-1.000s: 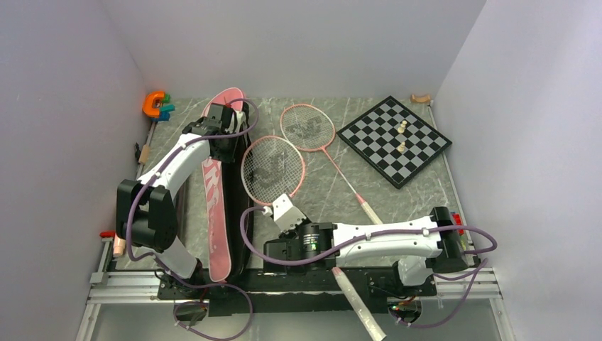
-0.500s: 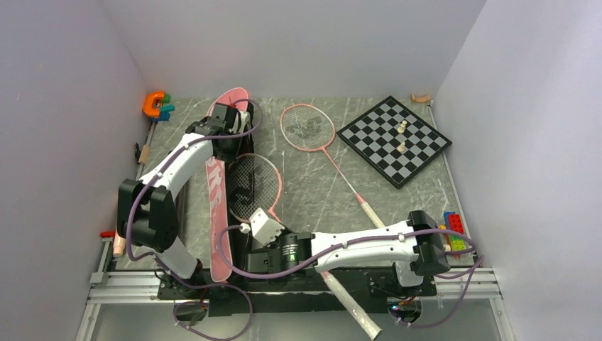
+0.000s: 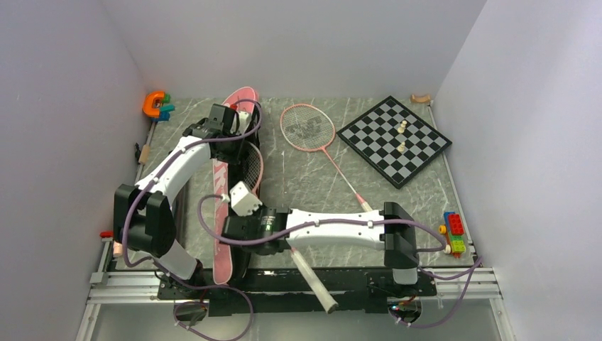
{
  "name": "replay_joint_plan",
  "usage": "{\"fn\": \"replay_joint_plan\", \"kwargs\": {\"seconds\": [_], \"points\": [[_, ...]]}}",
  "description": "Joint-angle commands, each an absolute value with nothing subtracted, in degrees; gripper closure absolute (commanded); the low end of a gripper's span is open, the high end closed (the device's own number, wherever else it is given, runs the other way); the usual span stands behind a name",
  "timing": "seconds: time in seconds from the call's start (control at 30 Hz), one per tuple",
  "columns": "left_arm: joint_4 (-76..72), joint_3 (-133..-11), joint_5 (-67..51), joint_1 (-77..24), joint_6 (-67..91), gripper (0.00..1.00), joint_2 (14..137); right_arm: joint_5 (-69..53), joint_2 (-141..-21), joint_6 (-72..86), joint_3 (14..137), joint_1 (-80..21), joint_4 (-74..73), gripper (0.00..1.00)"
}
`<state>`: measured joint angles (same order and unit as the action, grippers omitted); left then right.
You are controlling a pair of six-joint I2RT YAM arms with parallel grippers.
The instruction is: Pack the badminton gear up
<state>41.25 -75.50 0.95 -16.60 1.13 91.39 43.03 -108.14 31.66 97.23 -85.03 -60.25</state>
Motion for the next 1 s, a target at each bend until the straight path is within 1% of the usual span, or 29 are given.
{"fn": "replay_joint_plan", "kwargs": {"seconds": [0.0,0.1,0.33,0.5,0.67,0.97], "points": [[40.52,-75.07,-4.98,-16.87,1.4,1.0,87.96,49.19,-109.37,31.37,101.9,-81.96,-54.1,1.0],[40.8,-74.95,-6.71,-16.87,1.27,1.0,87.77,49.02,-111.34,29.81,103.84,-80.09,-51.53,1.0],[40.68,-74.26,-11.58,-16.87,0.7,1.0,86.91,46.74,-113.18,24.73,104.57,-77.68,-40.2,1.0],[41.36,-74.62,-15.26,-16.87,0.7,1.0,86.66,49.78,-114.34,27.23,106.31,-75.47,-38.0,1.0],[42.29,-75.58,-19.0,-16.87,0.7,1.0,85.94,50.23,-113.79,27.87,102.83,-72.69,-30.26,1.0],[42.49,-74.01,-25.67,-16.86,-1.58,1.0,82.85,52.51,-118.67,27.42,104.76,-70.45,-22.49,1.0]]}}
